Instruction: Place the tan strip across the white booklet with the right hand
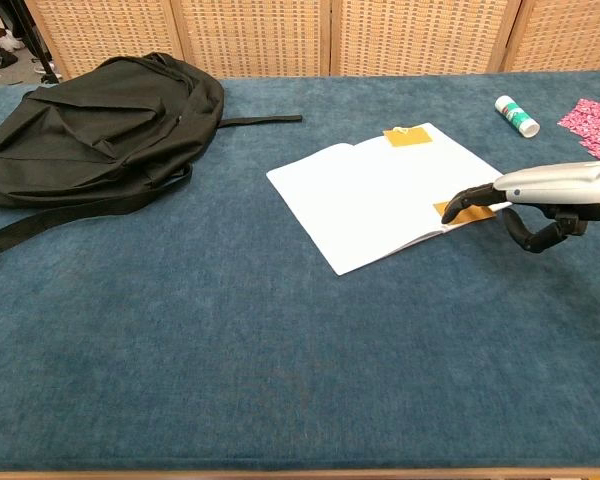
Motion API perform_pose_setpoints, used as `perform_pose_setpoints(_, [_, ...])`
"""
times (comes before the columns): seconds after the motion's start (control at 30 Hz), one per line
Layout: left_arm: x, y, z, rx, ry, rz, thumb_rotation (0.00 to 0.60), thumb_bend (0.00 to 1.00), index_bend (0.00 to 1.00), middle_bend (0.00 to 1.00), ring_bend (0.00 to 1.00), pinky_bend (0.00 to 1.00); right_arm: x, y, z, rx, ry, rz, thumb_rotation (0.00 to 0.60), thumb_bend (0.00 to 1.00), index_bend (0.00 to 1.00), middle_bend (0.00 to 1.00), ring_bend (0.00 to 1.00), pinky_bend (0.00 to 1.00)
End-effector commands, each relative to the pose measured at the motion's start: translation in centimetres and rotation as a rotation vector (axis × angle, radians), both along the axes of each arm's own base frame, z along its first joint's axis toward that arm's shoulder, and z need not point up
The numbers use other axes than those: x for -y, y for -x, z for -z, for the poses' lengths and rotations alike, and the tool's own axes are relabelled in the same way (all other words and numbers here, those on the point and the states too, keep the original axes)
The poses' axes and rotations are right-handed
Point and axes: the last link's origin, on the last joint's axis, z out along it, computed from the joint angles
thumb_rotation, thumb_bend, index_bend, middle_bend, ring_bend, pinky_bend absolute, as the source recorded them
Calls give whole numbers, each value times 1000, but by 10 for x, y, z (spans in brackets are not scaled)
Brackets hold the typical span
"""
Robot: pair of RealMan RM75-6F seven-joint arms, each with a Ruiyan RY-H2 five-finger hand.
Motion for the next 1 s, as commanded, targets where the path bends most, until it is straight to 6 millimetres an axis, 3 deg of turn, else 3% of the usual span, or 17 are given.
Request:
perform_pose_setpoints(0.03, [0, 0, 0, -1, 0, 0, 600, 0, 0, 0, 0, 0, -1, -3, 1, 6, -7, -11, 600, 1000, 138, 111, 0, 82])
perform_pose_setpoints(0.57, [0, 1, -1, 1, 1, -2, 600, 0, 0, 0, 0, 0, -1, -15, 5, 37, -10, -41, 600, 1000, 138, 112, 0, 96])
perform_pose_setpoints(1.0, [0, 1, -1, 2, 4, -3, 600, 0, 0, 0, 0, 0, 19, -42, -18, 154, 85, -45, 600, 1000, 138, 112, 0, 103])
